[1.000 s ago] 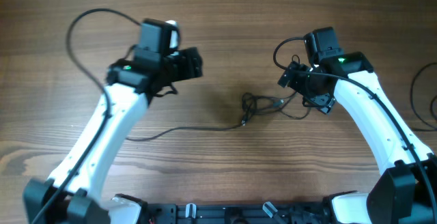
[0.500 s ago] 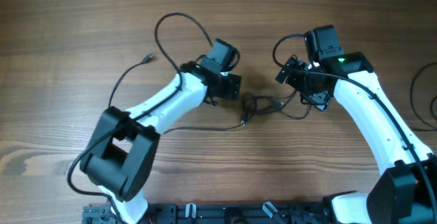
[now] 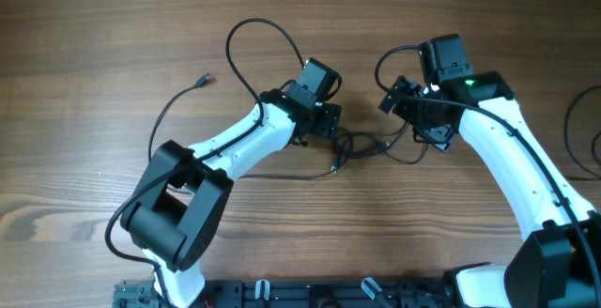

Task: Untangle cables
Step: 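Reach the left gripper to the cable knot near the right gripper and grasp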

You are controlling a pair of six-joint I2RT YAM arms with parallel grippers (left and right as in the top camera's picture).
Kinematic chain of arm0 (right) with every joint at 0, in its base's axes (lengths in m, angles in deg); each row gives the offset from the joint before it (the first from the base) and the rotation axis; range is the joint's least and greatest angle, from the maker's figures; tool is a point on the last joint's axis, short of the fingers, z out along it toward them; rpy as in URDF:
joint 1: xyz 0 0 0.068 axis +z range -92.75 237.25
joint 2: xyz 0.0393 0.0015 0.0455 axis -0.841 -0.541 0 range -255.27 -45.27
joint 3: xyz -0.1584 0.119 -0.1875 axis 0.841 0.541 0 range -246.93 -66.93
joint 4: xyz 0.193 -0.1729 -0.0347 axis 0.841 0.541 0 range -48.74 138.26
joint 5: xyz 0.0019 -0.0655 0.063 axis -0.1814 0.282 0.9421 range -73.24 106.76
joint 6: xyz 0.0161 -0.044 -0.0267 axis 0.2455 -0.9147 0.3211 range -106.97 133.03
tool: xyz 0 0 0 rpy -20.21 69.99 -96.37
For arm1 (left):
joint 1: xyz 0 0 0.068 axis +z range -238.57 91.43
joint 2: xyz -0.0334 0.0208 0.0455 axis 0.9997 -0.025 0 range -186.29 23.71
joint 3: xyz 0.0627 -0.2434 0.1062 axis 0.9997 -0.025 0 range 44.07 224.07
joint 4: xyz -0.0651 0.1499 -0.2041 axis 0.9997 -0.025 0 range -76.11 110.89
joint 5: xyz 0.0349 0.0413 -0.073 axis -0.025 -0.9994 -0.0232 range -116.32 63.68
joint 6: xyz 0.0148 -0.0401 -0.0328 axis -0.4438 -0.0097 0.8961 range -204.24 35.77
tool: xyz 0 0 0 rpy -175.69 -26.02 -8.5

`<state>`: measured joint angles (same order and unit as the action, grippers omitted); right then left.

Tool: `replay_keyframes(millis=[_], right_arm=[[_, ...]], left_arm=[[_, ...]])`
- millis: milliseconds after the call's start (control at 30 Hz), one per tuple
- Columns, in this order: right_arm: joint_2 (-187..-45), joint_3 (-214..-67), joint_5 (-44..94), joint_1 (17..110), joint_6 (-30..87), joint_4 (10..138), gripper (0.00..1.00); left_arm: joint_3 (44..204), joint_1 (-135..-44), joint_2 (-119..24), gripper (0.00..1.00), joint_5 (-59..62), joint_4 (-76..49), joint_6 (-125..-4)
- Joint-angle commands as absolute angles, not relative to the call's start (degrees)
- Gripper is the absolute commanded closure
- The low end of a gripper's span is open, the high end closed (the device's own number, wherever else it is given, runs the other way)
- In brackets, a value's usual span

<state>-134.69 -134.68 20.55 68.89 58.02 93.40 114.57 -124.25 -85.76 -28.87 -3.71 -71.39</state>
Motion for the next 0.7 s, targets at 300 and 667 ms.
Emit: replay_keyframes(millis=[300,667], right_arm=[[-135.7,-134.3,19.3,68.8,58.0,92.9,0.0],[-135.7,-134.3,19.3,68.8,58.0,92.9,0.0]], left_arm=[[114.9,-125.9,-89.9,0.22,-24.5,-5.0,-70.1],[114.9,-125.8,-91.5,0.23,-26.6,-5.0,-70.1]])
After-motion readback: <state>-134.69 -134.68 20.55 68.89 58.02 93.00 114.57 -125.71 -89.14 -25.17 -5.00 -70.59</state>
